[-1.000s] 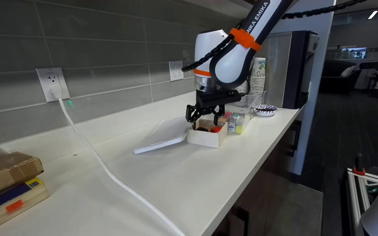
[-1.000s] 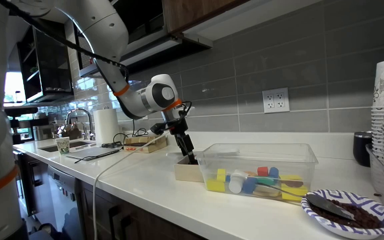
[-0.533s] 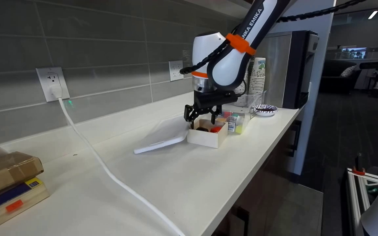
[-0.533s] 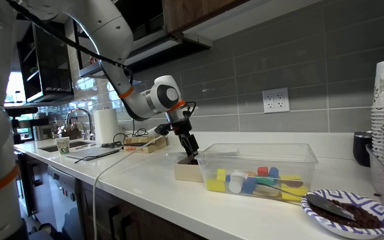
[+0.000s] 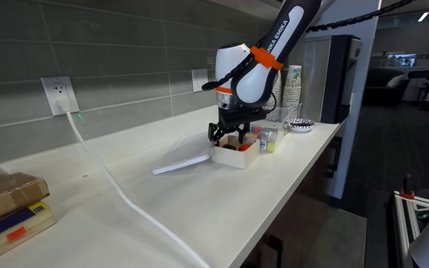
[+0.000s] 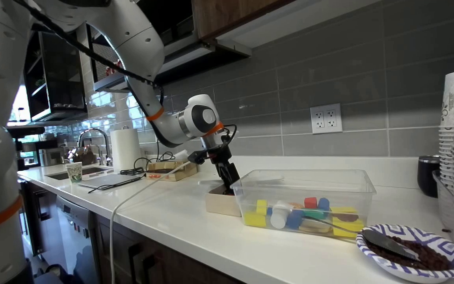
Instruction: Move the black object to the transparent bowl
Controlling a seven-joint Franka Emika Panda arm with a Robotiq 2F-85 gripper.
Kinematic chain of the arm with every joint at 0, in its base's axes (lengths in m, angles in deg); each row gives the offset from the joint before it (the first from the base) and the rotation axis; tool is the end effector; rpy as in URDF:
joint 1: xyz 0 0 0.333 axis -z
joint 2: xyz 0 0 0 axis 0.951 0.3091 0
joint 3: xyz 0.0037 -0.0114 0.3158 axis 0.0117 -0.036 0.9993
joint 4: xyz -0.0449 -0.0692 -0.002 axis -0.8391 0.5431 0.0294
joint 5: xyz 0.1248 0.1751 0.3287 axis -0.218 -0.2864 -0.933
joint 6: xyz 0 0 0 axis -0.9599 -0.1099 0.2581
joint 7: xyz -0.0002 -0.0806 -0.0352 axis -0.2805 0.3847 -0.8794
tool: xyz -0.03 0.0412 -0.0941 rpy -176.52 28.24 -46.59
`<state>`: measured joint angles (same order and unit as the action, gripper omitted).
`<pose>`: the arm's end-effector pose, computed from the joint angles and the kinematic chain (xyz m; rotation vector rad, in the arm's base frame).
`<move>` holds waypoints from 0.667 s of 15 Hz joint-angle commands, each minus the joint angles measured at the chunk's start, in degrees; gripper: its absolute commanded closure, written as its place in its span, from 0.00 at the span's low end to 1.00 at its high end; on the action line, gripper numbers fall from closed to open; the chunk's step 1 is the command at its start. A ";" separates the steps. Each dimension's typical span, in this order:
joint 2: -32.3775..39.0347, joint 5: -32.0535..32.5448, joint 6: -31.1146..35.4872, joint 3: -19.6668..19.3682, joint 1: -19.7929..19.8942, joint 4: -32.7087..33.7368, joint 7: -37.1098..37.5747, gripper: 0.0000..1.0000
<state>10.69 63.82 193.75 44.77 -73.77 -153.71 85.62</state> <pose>0.5451 -0.0293 0.2685 2.8640 -0.7893 0.3580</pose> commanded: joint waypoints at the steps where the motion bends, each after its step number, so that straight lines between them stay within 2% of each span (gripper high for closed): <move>1: 2.66 0.51 0.47 -1.70 -1.84 2.09 -0.18 0.00; 2: 2.90 0.43 0.46 -1.91 -2.07 2.24 -0.31 0.00; 3: 3.23 0.45 0.57 -2.14 -2.32 2.32 -0.36 0.25; 4: 3.30 0.41 0.70 -2.33 -2.47 2.45 -0.42 0.27; 5: 3.21 0.42 0.96 -2.47 -2.62 2.43 -0.43 0.34; 10: 3.54 0.61 2.10 -3.32 -3.56 2.33 -0.36 0.76</move>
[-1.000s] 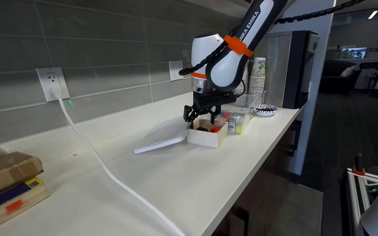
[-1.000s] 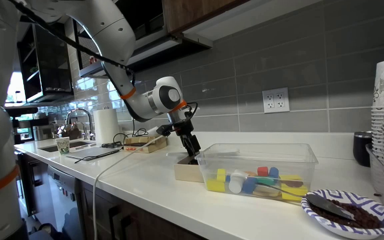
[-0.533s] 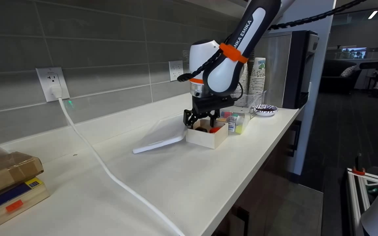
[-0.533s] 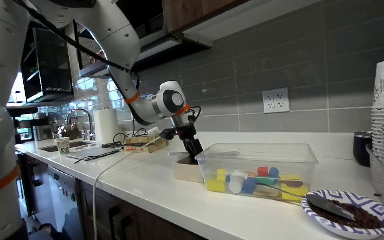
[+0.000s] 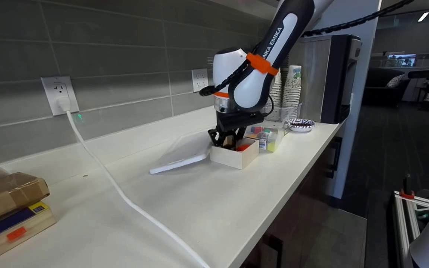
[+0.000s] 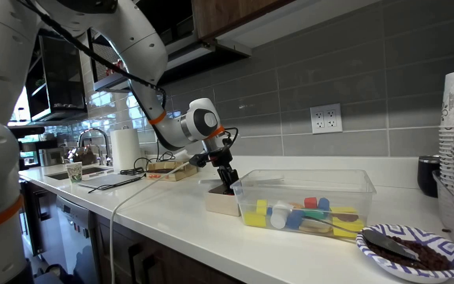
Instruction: Move the black object to the transparent bowl
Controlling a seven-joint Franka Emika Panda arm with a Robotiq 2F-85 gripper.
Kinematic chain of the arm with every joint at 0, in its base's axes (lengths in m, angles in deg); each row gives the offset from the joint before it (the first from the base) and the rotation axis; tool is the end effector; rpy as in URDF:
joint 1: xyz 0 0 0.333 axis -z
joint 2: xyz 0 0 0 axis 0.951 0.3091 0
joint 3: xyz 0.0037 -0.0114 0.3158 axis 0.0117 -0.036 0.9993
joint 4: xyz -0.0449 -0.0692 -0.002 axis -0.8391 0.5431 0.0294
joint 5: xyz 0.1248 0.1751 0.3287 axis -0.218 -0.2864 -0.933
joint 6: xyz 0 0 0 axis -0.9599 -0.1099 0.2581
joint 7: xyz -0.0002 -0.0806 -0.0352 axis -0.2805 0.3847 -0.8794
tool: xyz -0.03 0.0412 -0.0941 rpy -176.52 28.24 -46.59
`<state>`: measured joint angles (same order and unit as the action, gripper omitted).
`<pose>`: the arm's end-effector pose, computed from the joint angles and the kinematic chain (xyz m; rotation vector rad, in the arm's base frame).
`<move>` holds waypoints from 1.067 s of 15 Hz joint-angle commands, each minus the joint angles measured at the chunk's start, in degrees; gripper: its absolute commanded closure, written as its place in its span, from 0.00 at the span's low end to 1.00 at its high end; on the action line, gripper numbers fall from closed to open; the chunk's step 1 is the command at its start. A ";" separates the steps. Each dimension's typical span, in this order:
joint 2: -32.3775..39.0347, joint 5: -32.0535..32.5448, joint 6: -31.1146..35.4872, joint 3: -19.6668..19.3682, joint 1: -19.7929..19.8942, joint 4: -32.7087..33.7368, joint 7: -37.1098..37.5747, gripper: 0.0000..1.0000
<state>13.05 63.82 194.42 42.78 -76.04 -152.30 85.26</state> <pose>0.5522 -0.0265 0.2573 2.8616 -0.7620 0.3535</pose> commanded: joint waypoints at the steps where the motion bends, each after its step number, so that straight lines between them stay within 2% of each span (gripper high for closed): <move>1: 1.10 0.59 1.56 -1.44 -1.36 0.90 -0.03 0.82; 2: 0.88 0.56 1.72 -1.55 -1.43 0.82 -0.04 0.88; 4: 0.29 0.40 1.84 -1.76 -1.56 0.59 -0.07 0.93; 6: -0.78 0.91 -0.97 -2.48 -2.26 0.59 1.24 0.92; 10: -4.02 2.49 -2.19 -3.91 -3.31 -0.98 3.60 0.93; 16: -9.85 6.67 -3.70 -3.23 -3.11 -3.18 8.01 0.93</move>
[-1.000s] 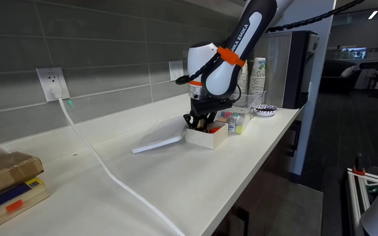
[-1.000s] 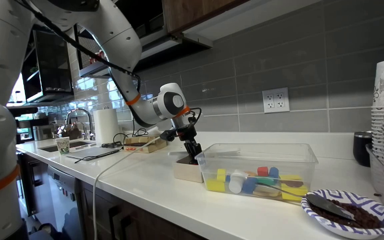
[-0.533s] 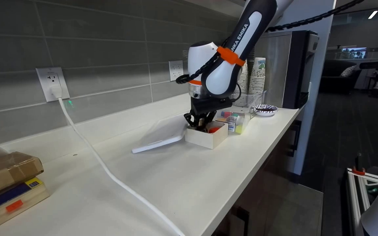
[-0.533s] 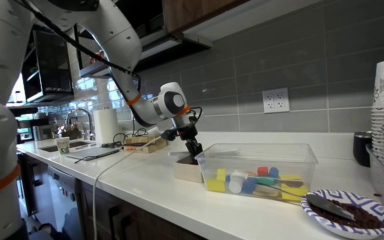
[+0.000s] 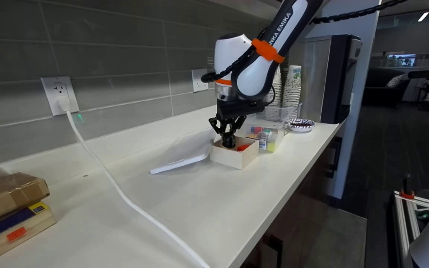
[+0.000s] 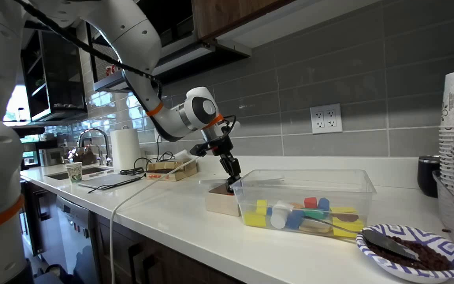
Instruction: Move the black object to the transparent bowl
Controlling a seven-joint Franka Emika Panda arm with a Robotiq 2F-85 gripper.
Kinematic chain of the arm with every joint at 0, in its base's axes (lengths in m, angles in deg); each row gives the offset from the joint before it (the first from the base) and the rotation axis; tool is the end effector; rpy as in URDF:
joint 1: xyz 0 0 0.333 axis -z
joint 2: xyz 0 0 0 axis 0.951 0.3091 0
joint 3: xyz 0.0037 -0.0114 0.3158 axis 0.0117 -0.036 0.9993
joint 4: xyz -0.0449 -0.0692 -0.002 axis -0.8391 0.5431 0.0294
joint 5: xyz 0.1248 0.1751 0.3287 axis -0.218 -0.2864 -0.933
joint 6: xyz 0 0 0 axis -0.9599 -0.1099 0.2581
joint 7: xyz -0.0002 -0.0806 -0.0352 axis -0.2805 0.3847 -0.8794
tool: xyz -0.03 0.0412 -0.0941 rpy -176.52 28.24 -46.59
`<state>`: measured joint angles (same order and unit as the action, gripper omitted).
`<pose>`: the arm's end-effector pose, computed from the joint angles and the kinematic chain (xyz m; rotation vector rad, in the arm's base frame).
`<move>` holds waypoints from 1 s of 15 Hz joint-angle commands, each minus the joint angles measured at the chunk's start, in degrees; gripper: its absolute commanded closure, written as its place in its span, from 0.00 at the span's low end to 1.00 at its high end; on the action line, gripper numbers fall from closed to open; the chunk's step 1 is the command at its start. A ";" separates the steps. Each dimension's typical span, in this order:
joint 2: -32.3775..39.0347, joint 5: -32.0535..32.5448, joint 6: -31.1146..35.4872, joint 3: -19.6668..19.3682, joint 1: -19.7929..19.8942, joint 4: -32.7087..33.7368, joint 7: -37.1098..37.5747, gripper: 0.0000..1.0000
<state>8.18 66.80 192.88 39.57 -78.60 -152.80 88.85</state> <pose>0.5510 -0.0321 0.2981 2.8181 -0.8116 0.4477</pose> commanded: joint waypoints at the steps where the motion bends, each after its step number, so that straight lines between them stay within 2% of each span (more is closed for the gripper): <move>1: -6.08 4.48 -2.65 0.43 -0.23 -3.27 5.52 0.93; 6: -12.48 8.31 -5.78 3.17 2.00 -6.03 12.87 0.93; 9: -16.70 8.10 -7.00 5.20 4.36 -7.62 15.86 0.93; 15: -21.93 7.19 -7.96 7.54 12.00 -7.69 23.73 0.93</move>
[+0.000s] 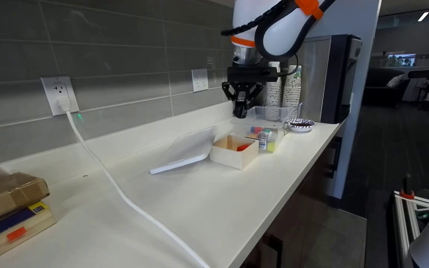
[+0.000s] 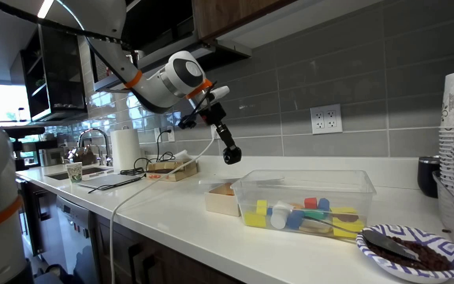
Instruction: Move the black object to the transparent bowl
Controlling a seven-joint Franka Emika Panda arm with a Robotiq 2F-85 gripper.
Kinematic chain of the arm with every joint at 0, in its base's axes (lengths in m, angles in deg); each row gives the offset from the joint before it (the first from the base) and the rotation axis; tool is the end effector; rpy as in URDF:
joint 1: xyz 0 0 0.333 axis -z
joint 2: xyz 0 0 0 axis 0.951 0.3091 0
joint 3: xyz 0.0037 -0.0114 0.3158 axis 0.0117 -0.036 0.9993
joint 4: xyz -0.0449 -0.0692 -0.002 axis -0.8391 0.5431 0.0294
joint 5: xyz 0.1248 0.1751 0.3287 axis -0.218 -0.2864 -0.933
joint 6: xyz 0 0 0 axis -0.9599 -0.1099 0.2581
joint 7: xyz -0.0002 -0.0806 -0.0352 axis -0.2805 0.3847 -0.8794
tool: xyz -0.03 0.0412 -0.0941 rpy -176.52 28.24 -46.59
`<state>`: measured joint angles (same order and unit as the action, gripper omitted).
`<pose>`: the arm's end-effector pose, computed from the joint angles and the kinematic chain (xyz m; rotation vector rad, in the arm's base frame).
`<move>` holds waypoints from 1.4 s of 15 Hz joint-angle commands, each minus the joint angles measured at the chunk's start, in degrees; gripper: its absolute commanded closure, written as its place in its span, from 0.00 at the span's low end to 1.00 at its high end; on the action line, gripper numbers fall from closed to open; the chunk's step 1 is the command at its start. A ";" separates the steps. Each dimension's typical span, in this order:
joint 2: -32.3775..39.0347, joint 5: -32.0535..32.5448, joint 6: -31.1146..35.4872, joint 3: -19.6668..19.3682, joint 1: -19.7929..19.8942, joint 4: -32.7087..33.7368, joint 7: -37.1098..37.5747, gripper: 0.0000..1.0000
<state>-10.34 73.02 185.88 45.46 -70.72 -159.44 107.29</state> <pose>0.4996 -0.0522 0.4032 2.6313 -1.2479 0.6520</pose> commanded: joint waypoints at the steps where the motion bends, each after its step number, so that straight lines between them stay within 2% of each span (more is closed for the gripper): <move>1: -3.32 1.07 -1.15 1.65 5.62 -0.39 6.75 0.93; 4: -0.55 1.86 -0.56 1.40 9.34 2.20 9.57 0.93; 8: 5.29 2.04 -0.75 0.86 11.33 6.31 10.73 0.93; 19: 21.11 -1.24 -0.09 -4.50 7.23 16.32 8.61 0.93; 20: 21.89 -1.95 -0.87 -4.89 6.81 17.04 8.24 0.81; 21: 22.64 -2.23 -1.08 -5.37 6.36 17.52 8.29 0.46</move>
<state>9.45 72.67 185.85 41.95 -62.22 -145.06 115.96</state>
